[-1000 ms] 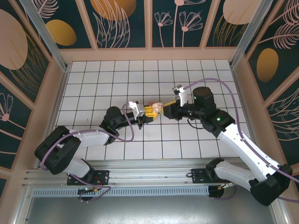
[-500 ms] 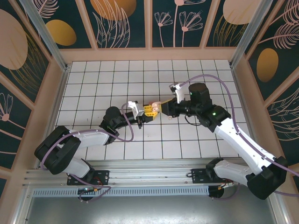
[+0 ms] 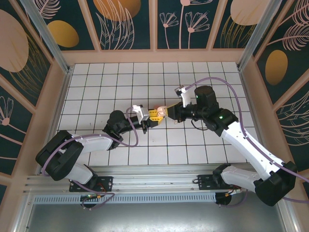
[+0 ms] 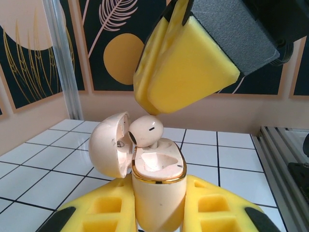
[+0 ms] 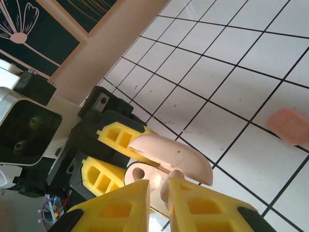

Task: Insert the wireless bluetooth earbuds into the charging case

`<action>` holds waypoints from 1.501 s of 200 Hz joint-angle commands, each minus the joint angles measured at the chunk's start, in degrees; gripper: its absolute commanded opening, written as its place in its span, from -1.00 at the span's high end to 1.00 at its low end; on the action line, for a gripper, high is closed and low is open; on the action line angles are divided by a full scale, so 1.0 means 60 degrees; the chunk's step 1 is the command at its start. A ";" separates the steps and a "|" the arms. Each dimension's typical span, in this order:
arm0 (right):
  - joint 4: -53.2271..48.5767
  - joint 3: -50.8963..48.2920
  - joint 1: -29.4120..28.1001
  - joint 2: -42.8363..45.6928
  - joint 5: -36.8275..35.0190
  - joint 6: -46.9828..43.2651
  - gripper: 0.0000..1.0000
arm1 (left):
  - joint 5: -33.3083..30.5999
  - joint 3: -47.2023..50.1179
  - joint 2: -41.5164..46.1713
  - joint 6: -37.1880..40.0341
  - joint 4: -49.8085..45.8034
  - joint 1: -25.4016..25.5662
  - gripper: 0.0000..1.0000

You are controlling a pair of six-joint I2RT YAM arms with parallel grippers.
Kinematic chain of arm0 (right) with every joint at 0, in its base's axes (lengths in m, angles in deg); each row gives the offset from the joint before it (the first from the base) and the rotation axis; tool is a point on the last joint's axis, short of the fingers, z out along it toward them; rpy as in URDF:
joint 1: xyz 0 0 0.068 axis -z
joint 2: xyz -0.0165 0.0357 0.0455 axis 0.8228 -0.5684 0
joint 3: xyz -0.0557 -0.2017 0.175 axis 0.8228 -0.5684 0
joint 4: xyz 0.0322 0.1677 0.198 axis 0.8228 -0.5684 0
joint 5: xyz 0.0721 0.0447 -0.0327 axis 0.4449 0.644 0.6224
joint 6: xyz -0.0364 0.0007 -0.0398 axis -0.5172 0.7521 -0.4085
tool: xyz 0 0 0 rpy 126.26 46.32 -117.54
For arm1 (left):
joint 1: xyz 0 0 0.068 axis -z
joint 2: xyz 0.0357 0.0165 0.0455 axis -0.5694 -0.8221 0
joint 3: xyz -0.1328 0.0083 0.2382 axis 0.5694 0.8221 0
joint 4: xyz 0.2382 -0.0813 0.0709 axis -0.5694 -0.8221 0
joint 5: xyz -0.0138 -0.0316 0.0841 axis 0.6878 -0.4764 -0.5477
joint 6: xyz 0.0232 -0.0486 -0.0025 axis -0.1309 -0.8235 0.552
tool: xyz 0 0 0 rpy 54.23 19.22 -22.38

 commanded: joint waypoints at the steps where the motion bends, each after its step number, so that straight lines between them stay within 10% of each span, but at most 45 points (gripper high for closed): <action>1: -0.0633 -0.0046 0.0012 -0.0056 0.0627 -0.0346 0.63 | 0.0063 -0.0077 0.0253 0.0216 0.0507 0.0031 0.79; 300: -0.2365 0.0512 0.0271 -0.0209 0.1653 -0.2743 0.62 | 0.0905 -0.0131 0.0366 0.0083 0.0613 0.0035 0.79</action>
